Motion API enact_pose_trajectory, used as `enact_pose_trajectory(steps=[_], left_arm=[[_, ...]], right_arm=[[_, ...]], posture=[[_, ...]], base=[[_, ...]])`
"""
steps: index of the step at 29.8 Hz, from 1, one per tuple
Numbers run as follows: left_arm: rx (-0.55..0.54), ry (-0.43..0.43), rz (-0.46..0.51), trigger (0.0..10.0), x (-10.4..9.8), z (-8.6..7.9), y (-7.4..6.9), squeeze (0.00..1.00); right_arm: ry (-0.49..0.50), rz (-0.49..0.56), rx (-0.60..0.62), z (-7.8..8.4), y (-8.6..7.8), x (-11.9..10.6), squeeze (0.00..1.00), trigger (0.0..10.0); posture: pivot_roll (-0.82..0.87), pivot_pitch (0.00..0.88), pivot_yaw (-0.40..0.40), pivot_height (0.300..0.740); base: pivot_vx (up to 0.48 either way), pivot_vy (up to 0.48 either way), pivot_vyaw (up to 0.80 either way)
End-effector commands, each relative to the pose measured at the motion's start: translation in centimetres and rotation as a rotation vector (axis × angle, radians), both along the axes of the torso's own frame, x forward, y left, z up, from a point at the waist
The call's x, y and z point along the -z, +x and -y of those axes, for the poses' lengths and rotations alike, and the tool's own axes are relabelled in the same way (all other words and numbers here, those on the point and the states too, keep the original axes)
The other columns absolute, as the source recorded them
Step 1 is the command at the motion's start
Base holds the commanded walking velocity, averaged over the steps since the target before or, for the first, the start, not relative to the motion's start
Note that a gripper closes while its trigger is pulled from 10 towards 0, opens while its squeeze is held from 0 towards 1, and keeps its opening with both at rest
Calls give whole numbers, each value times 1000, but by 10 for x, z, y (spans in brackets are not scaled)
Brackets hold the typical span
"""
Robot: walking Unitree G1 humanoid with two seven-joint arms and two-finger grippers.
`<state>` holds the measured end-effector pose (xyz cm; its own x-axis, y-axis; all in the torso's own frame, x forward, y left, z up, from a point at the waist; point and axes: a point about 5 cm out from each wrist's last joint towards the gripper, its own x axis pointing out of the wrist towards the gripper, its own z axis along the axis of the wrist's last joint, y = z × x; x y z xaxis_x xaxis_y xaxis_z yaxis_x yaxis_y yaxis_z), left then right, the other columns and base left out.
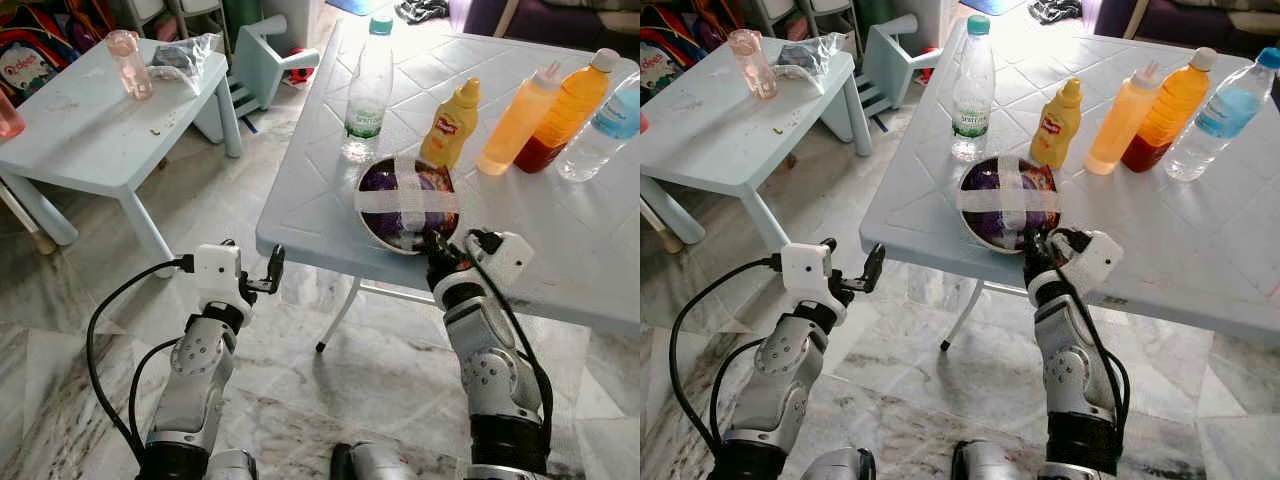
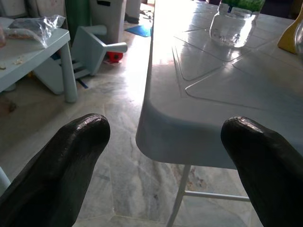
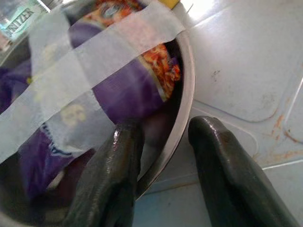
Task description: Restocking fridge
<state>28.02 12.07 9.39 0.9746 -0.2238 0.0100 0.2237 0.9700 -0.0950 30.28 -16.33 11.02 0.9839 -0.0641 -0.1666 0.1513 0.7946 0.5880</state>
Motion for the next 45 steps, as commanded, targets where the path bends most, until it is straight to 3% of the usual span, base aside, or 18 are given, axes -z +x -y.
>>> enact_pose_trajectory(steps=[1, 10, 18, 19, 20, 21, 24, 25, 26, 28, 32, 40, 42, 45], left_arm=[[-2, 8, -7, 10000, 2, 0, -1, 0], [-6, 11, -1, 10000, 1, -1, 0, 0], [-9, 13, 2, 10000, 0, -2, 1, 0], [-10, 13, 2, 10000, 0, -2, 1, 0], [-11, 13, 2, 10000, 0, -2, 1, 0], [-11, 13, 2, 10000, -1, -2, 2, 0], [-11, 13, 4, 10000, -1, -1, 3, 0], [-11, 12, 5, 10000, -1, -1, 3, 0], [-11, 12, 5, 10000, -2, 0, 3, 0], [-12, 12, 5, 10000, -2, 0, 4, 0], [-14, 15, 3, 10000, -1, -1, 4, 0], [-15, 18, 2, 10000, -1, -2, 5, 0], [-17, 21, 0, 10000, -1, -2, 4, 0], [-18, 21, 0, 10000, -1, -2, 4, 0]], right_arm=[[3, -122, 70, 9, -7, 23, 0, 0], [37, -66, 184, 20, 2, 7, 0, 0], [-37, 15, 269, 34, 6, -17, 0, 275], [-66, 30, 274, 36, 7, -22, 0, 4275], [-77, 31, 273, 37, 7, -23, 0, 4275], [-85, 34, 272, 38, 8, -24, 0, 10000], [-103, 47, 260, 39, 9, -26, 0, 10000], [-108, 43, 239, 38, 10, -26, 114, 10000], [-98, 46, 218, 35, 11, -27, 1000, 10000], [-90, 51, 184, 31, 11, -28, 1000, 10000], [-200, 12, 136, 24, 10, -27, 1000, 10000], [-229, 5, 157, 21, 6, -29, 1000, 10000], [-315, -3, 189, 25, 6, -31, 1000, 10000], [-321, 15, 192, 25, 5, -35, 1000, 10000]], posture=[[30, 156, -33, 740], [36, 155, -29, 740], [38, 155, -27, 740], [37, 153, -26, 740], [37, 153, -26, 740], [35, 152, -25, 740], [34, 151, -25, 740], [34, 151, -25, 740], [34, 152, -24, 740], [36, 150, -26, 740], [36, 149, -26, 740], [38, 152, -25, 740], [36, 153, -26, 740], [38, 154, -25, 740]], base=[[0, 0, 0], [0, 0, 0], [0, 0, 0], [0, 0, 0], [0, 0, 0], [0, 0, 0], [0, 0, 0], [0, 0, 0], [0, 0, 0], [0, 0, 0], [0, 0, 0], [0, 0, 0], [0, 0, 0], [0, 0, 0]])
